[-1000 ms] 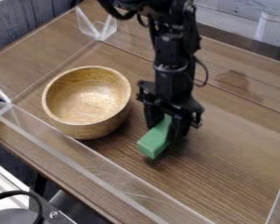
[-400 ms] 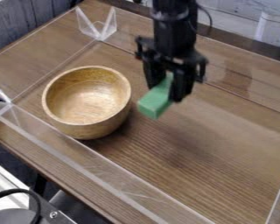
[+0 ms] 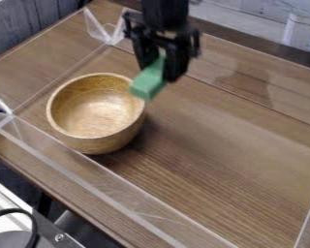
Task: Put the green block in the brown bowl
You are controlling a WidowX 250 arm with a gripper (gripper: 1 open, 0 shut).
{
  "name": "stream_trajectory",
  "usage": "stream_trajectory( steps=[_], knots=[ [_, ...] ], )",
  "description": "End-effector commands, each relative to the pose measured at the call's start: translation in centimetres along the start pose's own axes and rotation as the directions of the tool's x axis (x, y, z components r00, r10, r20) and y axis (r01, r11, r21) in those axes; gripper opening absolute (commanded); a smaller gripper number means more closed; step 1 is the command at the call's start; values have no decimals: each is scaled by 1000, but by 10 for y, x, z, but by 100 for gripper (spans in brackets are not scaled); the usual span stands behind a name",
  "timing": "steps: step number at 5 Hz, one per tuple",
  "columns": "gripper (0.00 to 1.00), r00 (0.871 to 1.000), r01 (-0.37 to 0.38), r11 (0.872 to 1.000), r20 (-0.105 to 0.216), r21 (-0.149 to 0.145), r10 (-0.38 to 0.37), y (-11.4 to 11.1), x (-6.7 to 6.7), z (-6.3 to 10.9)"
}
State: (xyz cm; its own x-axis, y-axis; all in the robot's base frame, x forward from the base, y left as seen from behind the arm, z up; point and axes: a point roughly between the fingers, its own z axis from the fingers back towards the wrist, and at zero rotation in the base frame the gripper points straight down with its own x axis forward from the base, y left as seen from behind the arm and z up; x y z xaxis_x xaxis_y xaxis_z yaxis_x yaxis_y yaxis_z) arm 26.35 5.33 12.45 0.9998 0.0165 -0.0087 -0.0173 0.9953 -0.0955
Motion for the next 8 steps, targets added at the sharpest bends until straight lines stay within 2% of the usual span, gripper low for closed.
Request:
stream_trajectory(
  steps=[1, 2, 3, 6, 8],
  knots=[
    [0, 996, -19, 1000, 89, 22, 17, 22, 12, 33],
    [0, 996, -19, 999, 85, 33, 16, 30, 8, 21],
    [0, 997, -29, 998, 67, 51, 25, 43, -1, 12],
    [0, 998, -50, 995, 33, 81, 47, 77, -35, -20],
    [0, 999, -46, 994, 13, 96, 45, 84, -41, -33]
  ],
)
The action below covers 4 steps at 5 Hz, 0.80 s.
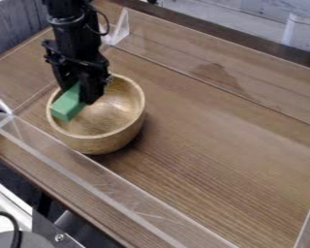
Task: Put the green block in the brown bowl
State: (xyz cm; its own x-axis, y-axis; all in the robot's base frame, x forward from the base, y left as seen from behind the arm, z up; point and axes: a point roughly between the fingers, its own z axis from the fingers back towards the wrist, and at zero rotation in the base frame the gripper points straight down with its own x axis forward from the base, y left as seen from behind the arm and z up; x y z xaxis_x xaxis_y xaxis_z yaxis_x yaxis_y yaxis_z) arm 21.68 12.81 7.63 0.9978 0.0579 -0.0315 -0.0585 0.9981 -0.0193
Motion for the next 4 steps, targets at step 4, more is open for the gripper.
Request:
stream_trajectory(
  steps=[4],
  knots=[
    [0, 1000, 24, 1000, 8, 16, -24, -8, 9, 0]
  ],
)
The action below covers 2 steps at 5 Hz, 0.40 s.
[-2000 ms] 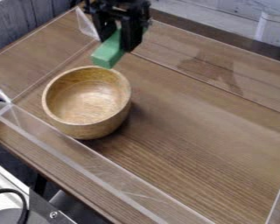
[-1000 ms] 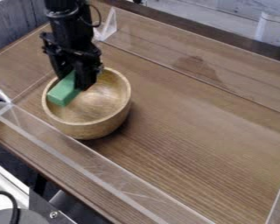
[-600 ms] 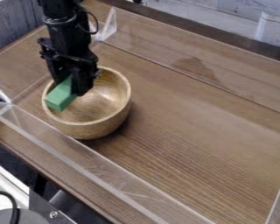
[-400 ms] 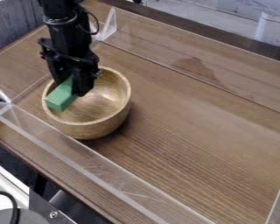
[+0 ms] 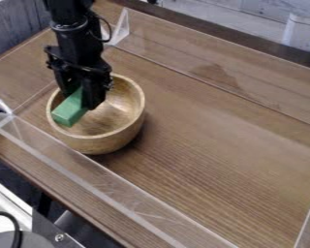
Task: Put the green block in the brown bowl
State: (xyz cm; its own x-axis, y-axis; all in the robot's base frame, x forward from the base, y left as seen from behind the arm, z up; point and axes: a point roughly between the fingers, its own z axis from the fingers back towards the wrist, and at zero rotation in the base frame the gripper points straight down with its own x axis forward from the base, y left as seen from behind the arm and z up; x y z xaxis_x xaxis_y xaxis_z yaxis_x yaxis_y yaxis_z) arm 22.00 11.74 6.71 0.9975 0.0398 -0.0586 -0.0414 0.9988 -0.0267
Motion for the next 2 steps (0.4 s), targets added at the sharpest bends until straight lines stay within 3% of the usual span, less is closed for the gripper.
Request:
stream_trajectory(
  steps=[1, 2],
  knots=[
    [0, 999, 15, 1000, 31, 20, -15, -1, 8, 7],
    [0, 999, 22, 1000, 28, 19, -22, -4, 10, 6]
  ],
)
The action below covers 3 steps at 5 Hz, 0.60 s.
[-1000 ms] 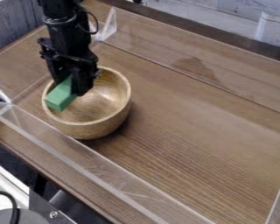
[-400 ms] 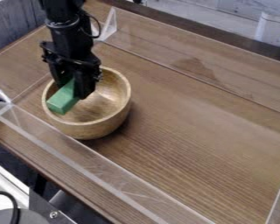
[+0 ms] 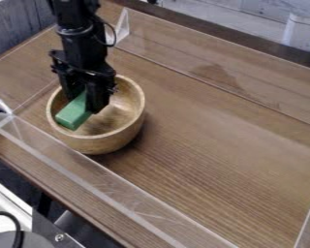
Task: Put the green block in the brown bowl
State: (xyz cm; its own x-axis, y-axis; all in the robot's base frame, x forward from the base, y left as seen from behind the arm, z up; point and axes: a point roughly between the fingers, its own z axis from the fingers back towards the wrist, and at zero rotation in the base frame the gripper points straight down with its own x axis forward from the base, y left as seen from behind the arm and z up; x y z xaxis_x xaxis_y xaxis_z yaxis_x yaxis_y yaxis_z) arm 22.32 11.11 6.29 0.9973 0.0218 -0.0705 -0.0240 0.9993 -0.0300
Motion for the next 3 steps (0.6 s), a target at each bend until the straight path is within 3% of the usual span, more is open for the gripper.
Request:
stream_trajectory(
  steps=[1, 3],
  knots=[
    [0, 999, 10, 1000, 37, 22, -11, 1, 9, 9],
    [0, 999, 18, 1000, 30, 24, -19, -3, 13, 8]
  ],
)
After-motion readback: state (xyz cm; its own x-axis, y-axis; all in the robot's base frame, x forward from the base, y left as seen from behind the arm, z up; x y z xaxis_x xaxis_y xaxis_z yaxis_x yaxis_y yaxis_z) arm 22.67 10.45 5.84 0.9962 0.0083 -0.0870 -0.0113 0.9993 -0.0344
